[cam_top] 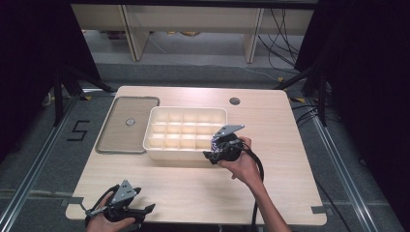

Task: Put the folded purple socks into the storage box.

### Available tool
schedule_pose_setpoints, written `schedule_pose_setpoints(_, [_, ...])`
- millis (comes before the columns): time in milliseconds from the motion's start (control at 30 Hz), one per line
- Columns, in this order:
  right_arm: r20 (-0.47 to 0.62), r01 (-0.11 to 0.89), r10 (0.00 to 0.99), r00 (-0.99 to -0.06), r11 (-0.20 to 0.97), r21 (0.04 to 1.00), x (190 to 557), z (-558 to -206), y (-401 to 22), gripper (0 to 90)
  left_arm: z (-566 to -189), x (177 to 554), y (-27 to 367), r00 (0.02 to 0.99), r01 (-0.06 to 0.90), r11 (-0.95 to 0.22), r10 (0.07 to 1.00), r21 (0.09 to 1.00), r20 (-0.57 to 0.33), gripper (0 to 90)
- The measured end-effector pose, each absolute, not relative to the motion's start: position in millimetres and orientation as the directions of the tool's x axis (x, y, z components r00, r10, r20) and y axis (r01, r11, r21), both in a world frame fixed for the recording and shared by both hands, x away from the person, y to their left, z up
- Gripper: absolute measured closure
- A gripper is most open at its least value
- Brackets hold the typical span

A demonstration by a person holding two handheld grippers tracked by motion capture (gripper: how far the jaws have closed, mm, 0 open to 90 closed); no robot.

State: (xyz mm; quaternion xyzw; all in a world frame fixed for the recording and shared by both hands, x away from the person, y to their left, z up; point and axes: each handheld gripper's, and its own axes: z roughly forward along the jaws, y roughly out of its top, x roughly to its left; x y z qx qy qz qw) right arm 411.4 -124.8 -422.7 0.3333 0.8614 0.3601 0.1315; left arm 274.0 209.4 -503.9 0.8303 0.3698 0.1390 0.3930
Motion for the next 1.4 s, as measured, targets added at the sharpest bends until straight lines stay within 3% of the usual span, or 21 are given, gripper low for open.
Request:
schedule_pose_setpoints(600, [0.038,0.441,0.629,-0.776,0.498,0.747,392.8,-422.8,-124.6,31.8,-503.4,274.1,208.7,0.687,0.511,-0.420,0.724,0.750,-0.062,23.2])
schedule_pose_setpoints(1400, [0.045,0.440,0.627,-0.777,0.491,0.752,367.2,-431.9,-127.8,31.3,-503.8,274.4,207.5,0.685,0.516,-0.425,0.726,0.744,-0.060,23.2])
